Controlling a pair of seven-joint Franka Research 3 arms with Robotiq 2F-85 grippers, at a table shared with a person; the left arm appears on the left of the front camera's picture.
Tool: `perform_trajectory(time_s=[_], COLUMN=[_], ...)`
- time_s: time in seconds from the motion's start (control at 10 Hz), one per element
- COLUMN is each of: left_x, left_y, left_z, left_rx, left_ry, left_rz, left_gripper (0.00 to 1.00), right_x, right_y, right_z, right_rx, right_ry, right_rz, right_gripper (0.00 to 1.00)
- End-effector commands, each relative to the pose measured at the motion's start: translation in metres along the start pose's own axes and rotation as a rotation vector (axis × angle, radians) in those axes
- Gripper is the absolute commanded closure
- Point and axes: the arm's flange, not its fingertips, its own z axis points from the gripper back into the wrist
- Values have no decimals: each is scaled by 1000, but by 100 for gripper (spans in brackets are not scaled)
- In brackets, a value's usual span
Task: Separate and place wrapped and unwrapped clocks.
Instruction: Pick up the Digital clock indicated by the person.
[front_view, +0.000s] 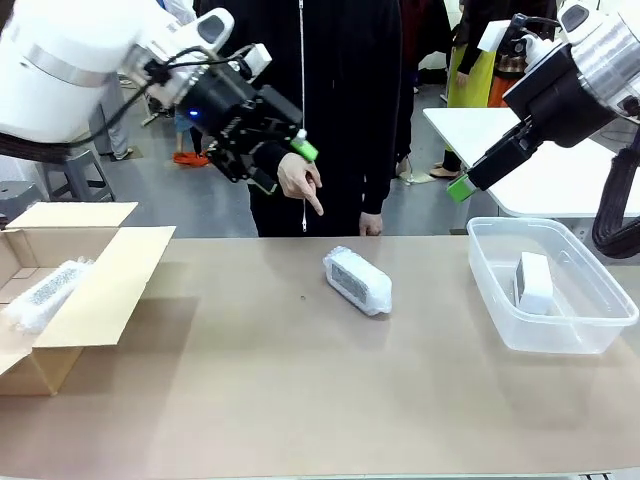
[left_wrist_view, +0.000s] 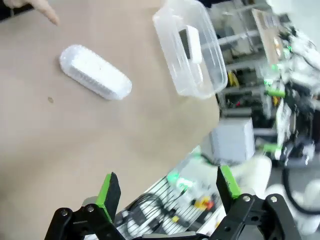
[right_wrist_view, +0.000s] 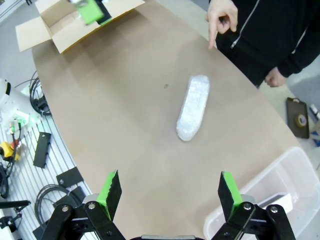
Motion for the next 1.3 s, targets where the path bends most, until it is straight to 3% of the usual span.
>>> perform_trajectory(time_s=[0.0, 0.1, 0.3, 0.5, 0.6, 0.9, 1.1, 1.2], left_x=[3, 3, 4, 26, 39, 70, 68, 58], left_y=[-23, -29, -44, -54, -51, -26, -18, -8], left_z=[-23, -36, -65, -102, -122, -166, -174, -173], left_rx=[15, 61, 169, 326, 365, 411, 354, 400], left_ry=[-83, -178, -263, -280, -216, -148, -77, -143], left_rz=[247, 370, 567, 692, 698, 724, 637, 713], left_gripper=[0, 0, 0, 0, 0, 0, 0, 0], right_x=[0, 0, 0, 0, 0, 0, 0, 0], right_y=[-1, -1, -1, -1, -1, -1, -1, -1], right_z=[-1, -1, -1, -1, -1, -1, -1, -1], right_rx=[7, 7, 7, 7, 7, 7, 7, 7], right_ry=[-3, -3, -3, -3, -3, -3, -3, -3], right_rz=[7, 7, 7, 7, 7, 7, 7, 7], right_gripper=[0, 0, 0, 0, 0, 0, 0, 0])
